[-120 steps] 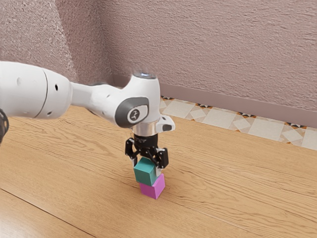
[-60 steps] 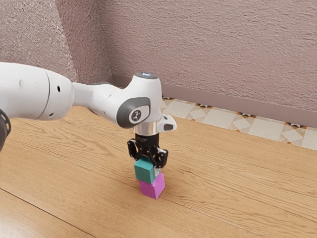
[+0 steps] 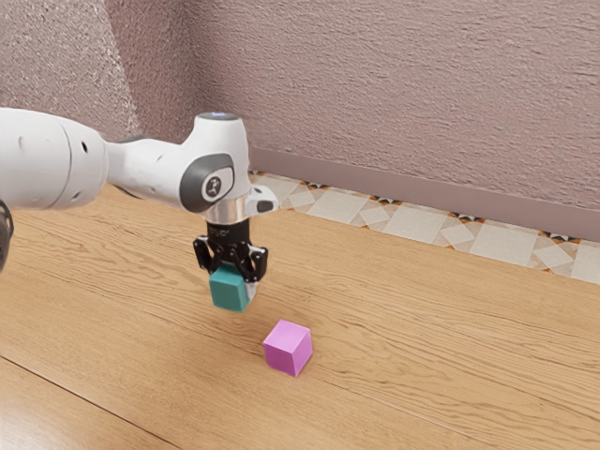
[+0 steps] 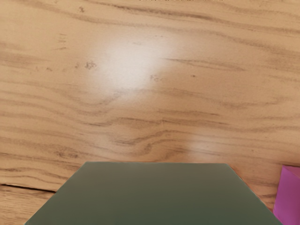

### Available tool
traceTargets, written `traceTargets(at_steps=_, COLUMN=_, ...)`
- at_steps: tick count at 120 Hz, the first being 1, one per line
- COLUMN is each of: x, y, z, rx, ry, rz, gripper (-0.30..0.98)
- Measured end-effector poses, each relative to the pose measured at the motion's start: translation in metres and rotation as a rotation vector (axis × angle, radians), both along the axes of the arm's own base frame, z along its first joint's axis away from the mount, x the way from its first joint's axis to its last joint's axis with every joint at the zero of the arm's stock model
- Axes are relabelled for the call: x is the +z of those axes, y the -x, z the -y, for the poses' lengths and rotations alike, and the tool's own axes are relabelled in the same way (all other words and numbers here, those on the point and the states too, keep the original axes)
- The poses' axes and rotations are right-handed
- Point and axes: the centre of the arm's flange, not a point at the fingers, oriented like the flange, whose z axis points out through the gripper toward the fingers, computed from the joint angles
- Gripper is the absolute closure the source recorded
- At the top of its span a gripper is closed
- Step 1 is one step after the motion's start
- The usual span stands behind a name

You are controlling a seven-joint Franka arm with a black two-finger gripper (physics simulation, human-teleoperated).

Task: Pick up the blue block with one arm, and put the blue block on the table with one arm

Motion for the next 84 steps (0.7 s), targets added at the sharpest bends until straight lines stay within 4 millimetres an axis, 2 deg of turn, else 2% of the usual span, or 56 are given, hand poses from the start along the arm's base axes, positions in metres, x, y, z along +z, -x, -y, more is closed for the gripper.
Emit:
traceTargets(at_steps=11, x=-0.007, y=0.001, z=-0.014, rx=0.008, ry=-0.005, rz=-0.018, gripper=0.30)
traceTargets(at_steps=17, x=-0.014, y=0.002, z=-0.016, rx=0.006, ry=-0.004, rz=-0.031, gripper=0.30)
traceTargets(at_steps=28, x=-0.023, y=0.003, z=-0.017, rx=-0.003, ry=0.000, rz=-0.049, gripper=0.22)
traceTargets(at_steps=40, x=-0.021, y=0.003, z=-0.016, rx=-0.017, ry=0.007, rz=-0.047, gripper=0.14)
traceTargets(at_steps=49, x=-0.012, y=-0.001, z=-0.014, rx=-0.030, ry=0.011, rz=-0.029, gripper=0.10)
traceTargets(at_steps=60, x=0.021, y=-0.007, z=-0.006, rx=-0.056, ry=0.020, rz=0.030, gripper=0.06)
traceTargets(at_steps=75, x=0.092, y=-0.021, z=0.011, rx=-0.108, ry=0.025, rz=0.123, gripper=0.03)
traceTargets(at_steps=84, x=0.140, y=-0.028, z=0.035, rx=-0.172, ry=-0.006, rz=0.167, gripper=0.02)
